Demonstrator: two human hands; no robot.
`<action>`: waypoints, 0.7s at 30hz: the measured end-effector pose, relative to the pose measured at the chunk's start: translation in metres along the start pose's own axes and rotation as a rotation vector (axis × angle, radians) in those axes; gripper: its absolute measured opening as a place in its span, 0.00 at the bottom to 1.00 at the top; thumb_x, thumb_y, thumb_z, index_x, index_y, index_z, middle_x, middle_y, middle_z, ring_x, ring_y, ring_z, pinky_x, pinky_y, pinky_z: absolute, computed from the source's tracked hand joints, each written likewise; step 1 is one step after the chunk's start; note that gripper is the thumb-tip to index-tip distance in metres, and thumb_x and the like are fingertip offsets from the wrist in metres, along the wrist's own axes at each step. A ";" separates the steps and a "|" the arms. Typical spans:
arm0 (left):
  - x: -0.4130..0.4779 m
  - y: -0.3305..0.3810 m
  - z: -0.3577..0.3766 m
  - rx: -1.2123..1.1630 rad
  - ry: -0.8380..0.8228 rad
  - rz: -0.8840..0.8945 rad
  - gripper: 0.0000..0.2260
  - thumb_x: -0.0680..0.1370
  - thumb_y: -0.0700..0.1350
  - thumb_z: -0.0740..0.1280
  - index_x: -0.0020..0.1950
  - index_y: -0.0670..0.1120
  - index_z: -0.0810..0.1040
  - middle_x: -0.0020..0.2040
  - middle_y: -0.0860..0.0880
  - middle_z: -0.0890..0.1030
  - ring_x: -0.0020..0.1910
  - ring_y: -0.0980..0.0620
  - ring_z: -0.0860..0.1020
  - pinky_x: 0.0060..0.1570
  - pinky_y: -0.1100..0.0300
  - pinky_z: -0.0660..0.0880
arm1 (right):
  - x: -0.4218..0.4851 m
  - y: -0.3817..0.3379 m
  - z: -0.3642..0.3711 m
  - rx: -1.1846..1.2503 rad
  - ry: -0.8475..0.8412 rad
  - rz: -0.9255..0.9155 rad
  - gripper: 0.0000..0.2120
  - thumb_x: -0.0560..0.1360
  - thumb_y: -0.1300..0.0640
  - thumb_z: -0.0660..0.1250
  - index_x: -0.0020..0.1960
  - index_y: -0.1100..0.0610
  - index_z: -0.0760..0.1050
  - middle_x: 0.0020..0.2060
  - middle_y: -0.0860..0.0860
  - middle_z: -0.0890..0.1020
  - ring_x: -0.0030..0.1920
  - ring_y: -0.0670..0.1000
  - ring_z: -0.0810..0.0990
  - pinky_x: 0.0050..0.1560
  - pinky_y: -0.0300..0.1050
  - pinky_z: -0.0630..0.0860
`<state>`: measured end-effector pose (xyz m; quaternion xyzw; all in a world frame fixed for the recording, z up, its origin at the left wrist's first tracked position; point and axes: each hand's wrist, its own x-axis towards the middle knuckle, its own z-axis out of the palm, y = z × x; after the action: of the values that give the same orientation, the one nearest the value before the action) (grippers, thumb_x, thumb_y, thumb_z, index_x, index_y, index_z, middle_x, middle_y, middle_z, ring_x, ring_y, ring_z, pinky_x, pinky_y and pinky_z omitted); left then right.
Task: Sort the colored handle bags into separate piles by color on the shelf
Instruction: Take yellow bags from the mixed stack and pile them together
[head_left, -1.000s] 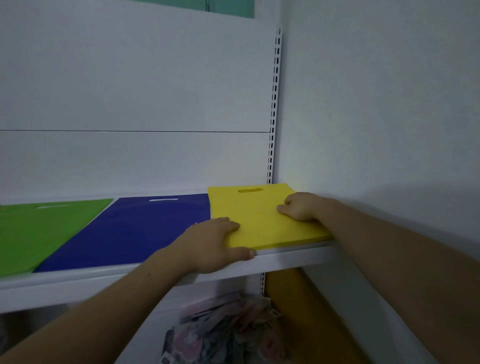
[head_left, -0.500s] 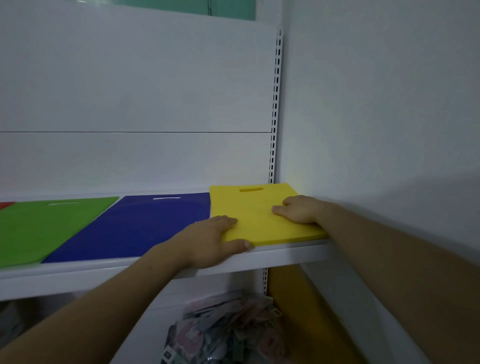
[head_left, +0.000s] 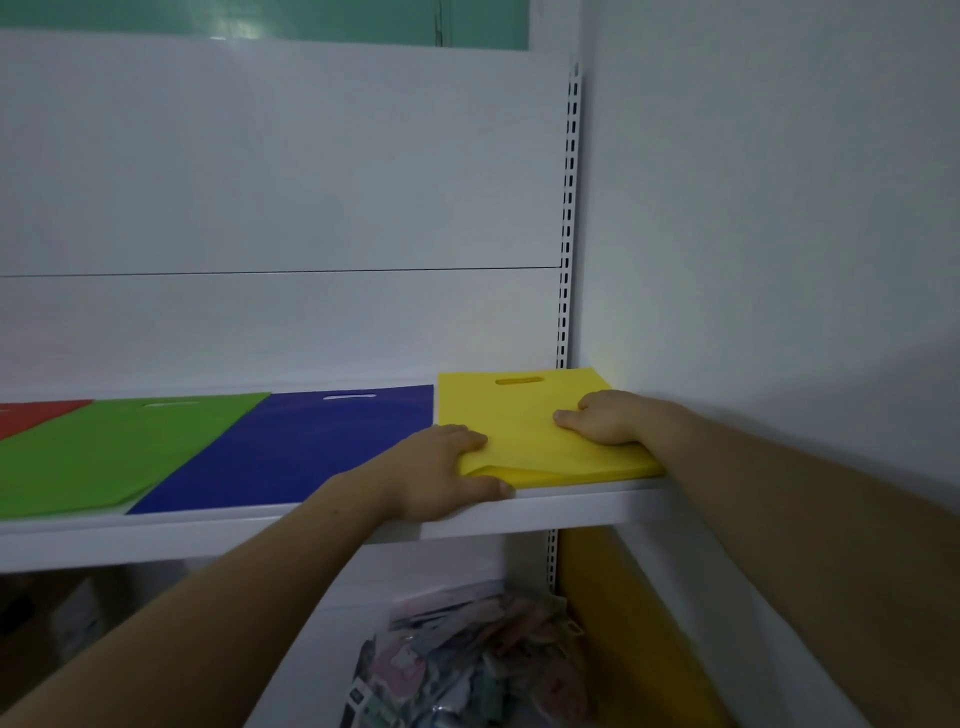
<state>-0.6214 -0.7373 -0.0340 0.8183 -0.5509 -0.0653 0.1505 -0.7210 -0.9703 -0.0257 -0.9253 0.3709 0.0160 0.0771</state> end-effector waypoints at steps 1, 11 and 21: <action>0.001 0.000 0.000 -0.009 0.003 0.000 0.36 0.73 0.64 0.65 0.76 0.51 0.58 0.77 0.51 0.57 0.74 0.50 0.57 0.71 0.55 0.55 | 0.000 0.000 -0.001 -0.001 -0.005 0.002 0.36 0.78 0.34 0.49 0.76 0.58 0.58 0.75 0.56 0.60 0.73 0.57 0.62 0.70 0.50 0.61; -0.013 -0.015 -0.019 -0.108 0.029 0.026 0.34 0.74 0.61 0.65 0.76 0.52 0.57 0.77 0.51 0.56 0.76 0.50 0.51 0.72 0.51 0.53 | -0.016 -0.034 -0.023 -0.028 0.090 -0.037 0.36 0.78 0.35 0.51 0.76 0.59 0.57 0.76 0.55 0.58 0.74 0.56 0.59 0.71 0.51 0.59; -0.113 -0.125 -0.081 -0.056 0.162 -0.114 0.32 0.74 0.58 0.67 0.75 0.51 0.61 0.75 0.52 0.62 0.72 0.53 0.62 0.68 0.60 0.58 | -0.032 -0.204 -0.025 0.011 0.150 -0.219 0.36 0.78 0.35 0.54 0.76 0.58 0.58 0.75 0.54 0.61 0.73 0.56 0.62 0.71 0.50 0.61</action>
<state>-0.5324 -0.5756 -0.0038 0.8464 -0.4875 -0.0228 0.2132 -0.6041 -0.8072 0.0279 -0.9585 0.2724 -0.0636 0.0555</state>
